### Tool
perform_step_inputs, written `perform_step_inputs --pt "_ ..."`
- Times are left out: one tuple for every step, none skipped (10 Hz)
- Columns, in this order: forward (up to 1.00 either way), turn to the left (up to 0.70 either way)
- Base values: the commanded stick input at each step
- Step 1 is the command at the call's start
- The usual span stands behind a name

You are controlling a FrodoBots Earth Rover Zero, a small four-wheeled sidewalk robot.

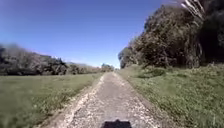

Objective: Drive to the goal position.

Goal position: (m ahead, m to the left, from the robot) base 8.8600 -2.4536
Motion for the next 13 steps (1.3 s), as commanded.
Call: perform_step_inputs --pt "0.50 0.00" --pt "0.50 0.00" --pt "0.50 0.09" --pt "0.50 0.25" --pt "0.50 0.27" --pt "0.50 0.20" --pt "0.50 0.03" --pt "0.50 0.00" --pt "0.50 0.00" --pt "0.50 0.00" --pt "0.50 0.00" --pt "0.50 0.00" --pt "0.50 0.00"
